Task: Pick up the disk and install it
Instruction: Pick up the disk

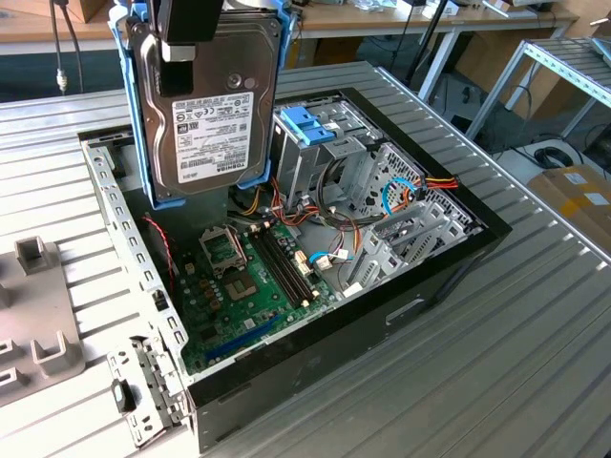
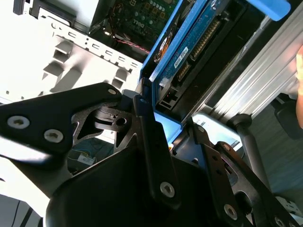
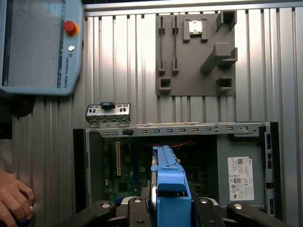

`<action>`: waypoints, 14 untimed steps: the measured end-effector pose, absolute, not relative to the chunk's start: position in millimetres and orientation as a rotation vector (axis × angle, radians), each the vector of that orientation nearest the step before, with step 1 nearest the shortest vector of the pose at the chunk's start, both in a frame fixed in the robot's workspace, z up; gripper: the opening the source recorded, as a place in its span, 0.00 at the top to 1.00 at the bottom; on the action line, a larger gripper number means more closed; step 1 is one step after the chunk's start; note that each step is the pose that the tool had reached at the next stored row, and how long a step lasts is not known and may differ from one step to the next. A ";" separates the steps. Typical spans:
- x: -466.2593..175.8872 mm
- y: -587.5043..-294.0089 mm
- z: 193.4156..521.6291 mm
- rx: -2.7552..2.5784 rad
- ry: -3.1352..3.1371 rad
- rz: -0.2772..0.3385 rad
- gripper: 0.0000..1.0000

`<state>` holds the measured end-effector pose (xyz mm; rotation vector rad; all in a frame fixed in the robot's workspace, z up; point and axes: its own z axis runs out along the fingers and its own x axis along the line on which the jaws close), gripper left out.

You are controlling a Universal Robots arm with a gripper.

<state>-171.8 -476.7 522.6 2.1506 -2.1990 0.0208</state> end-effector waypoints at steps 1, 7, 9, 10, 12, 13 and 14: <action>-171.8 -477.2 522.6 2.151 -2.199 0.021 0.63; -171.8 -480.6 522.6 2.151 -2.199 0.021 0.63; -171.8 -481.2 522.6 2.151 -2.199 0.021 0.63; -171.8 -481.6 522.6 2.151 -2.199 0.021 0.63; -171.8 -482.9 522.6 2.151 -2.199 0.021 0.63; -171.8 -483.3 522.6 2.151 -2.199 0.021 0.63; -171.8 -484.4 522.6 2.151 -2.199 0.021 0.63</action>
